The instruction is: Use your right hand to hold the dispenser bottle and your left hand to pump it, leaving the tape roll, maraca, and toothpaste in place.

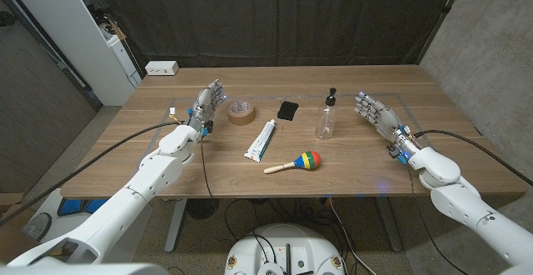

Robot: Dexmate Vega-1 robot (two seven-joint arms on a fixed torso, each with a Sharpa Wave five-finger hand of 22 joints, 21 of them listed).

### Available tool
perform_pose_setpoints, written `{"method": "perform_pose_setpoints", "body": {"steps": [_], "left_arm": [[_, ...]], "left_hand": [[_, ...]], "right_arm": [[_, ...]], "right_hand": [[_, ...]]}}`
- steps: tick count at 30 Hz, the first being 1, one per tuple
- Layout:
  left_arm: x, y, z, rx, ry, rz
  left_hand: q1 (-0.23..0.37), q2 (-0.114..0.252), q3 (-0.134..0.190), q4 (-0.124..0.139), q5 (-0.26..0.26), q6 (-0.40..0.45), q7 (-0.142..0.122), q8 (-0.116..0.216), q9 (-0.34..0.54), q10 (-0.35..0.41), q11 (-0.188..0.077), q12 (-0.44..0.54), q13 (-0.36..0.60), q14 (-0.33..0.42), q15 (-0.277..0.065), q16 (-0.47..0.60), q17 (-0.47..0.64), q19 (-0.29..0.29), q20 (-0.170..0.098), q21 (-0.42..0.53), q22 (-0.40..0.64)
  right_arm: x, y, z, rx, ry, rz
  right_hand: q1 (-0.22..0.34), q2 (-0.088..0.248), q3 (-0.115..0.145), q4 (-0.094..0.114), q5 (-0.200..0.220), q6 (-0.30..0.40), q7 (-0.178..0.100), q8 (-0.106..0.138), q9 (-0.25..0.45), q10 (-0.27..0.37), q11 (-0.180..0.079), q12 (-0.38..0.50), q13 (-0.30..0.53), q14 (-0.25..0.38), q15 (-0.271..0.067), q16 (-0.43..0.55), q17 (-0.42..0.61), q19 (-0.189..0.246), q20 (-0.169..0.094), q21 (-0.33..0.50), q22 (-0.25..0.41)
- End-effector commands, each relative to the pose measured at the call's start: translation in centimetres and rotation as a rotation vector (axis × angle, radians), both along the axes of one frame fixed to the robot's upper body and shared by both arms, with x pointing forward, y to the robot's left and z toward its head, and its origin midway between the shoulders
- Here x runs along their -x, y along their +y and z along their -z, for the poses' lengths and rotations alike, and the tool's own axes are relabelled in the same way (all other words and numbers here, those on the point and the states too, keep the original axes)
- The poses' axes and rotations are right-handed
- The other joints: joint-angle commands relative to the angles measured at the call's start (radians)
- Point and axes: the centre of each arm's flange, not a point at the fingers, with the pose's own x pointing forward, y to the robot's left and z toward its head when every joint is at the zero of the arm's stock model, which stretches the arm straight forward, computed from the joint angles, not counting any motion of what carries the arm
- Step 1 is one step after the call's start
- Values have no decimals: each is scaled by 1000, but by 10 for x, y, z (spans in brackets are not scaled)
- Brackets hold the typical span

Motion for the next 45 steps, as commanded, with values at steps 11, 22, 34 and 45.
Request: {"method": "perform_pose_setpoints", "body": {"steps": [11,22,34,45], "left_arm": [[22,0,11,87,9,-44],[31,-2,12,106,30,-79],[39,-2,10,83,4,-101],[35,-7,15,58,-43,-73]], "left_hand": [[-2,4,10,-10,-7,28,2,7,4,36,-6,13,3,34,-2,12,4,36,-53,-11,4],[-9,6,14,-11,-8,38,5,7,4,47,-6,13,3,45,-3,13,4,44,-53,-18,4],[-23,14,19,-4,-7,49,5,7,5,61,-8,13,3,55,-2,12,6,56,-52,-27,5],[-28,8,26,-12,-8,48,-5,1,4,46,-19,2,3,34,-12,0,4,43,-67,-49,4]], "right_arm": [[2,1,7,195,-92,33],[2,5,8,295,-115,77],[7,14,10,374,-131,115],[9,31,10,399,-153,108]], "right_hand": [[78,-17,17,-17,-6,-103,6,-13,2,-71,-2,-3,2,-52,5,3,-23,-31,-2,4,4],[125,-30,25,-20,0,-161,19,-10,6,-95,14,0,4,-64,15,7,-33,-53,-3,1,4],[175,-50,32,-19,9,-175,75,5,10,-124,34,4,8,-95,39,6,-42,-64,6,4,4],[205,-58,37,-17,13,-200,103,5,14,-132,58,10,13,-96,56,12,-47,-66,20,7,4]]}}
